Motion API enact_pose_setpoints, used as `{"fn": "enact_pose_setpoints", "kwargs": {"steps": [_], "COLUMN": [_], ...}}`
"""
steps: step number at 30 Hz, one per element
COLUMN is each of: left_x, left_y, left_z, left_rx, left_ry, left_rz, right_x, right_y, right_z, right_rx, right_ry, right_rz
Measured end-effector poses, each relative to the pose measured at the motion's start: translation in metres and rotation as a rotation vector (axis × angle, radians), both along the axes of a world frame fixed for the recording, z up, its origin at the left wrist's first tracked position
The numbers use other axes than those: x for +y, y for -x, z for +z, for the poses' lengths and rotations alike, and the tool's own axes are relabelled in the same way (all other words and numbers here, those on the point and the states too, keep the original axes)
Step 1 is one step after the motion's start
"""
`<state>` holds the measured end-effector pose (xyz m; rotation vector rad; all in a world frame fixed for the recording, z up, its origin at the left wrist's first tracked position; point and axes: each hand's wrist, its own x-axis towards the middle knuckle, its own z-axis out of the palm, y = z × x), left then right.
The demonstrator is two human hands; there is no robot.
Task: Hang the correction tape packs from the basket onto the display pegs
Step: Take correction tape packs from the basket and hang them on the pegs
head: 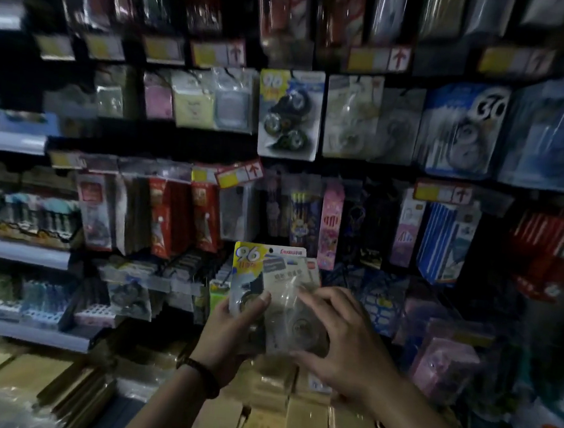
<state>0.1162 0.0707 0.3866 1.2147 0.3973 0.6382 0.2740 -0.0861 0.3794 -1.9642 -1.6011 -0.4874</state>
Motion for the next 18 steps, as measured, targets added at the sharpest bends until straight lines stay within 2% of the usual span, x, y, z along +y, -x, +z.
{"fn": "enact_pose_setpoints", "kwargs": {"steps": [6,12,18], "left_x": [0.029,0.062,0.078], "left_y": [-0.014,-0.042,-0.063], "left_z": [0.066,0.126,0.166], "left_rx": [-0.096,-0.167,-0.23], "left_ry": [-0.041,-0.208,-0.29], "left_rz": [-0.097,0.088,0.124], "right_x": [0.02,0.038,0.053], "right_y": [-0.026,-0.063,-0.099], "right_z": [0.075,0.158,0.224], "right_rx": [-0.091,-0.257,-0.344], "right_ry": [-0.109,-0.209,-0.218], "right_rz": [-0.053,-0.194,-0.38]}}
